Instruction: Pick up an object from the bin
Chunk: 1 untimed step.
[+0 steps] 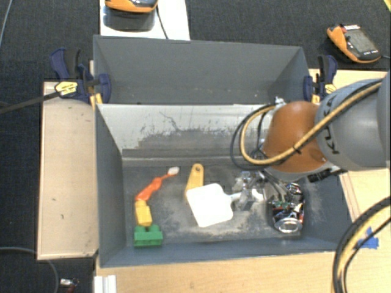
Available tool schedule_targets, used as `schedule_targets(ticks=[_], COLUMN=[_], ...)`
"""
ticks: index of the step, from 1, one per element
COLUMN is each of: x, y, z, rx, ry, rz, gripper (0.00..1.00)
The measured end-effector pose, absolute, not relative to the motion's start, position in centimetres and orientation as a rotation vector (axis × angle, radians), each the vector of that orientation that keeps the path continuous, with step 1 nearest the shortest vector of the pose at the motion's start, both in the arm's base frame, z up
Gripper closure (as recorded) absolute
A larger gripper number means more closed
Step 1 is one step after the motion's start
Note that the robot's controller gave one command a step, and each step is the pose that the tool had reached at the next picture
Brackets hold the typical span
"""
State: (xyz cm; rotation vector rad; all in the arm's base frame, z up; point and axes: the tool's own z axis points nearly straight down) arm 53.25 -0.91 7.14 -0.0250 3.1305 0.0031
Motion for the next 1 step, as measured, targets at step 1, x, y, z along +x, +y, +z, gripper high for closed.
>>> schedule_targets(ticks=[1], x=[53.09], y=[-0.91], z=[9.81], rx=[-0.023], ry=[3.135], rz=[0.003], gripper=[1.0])
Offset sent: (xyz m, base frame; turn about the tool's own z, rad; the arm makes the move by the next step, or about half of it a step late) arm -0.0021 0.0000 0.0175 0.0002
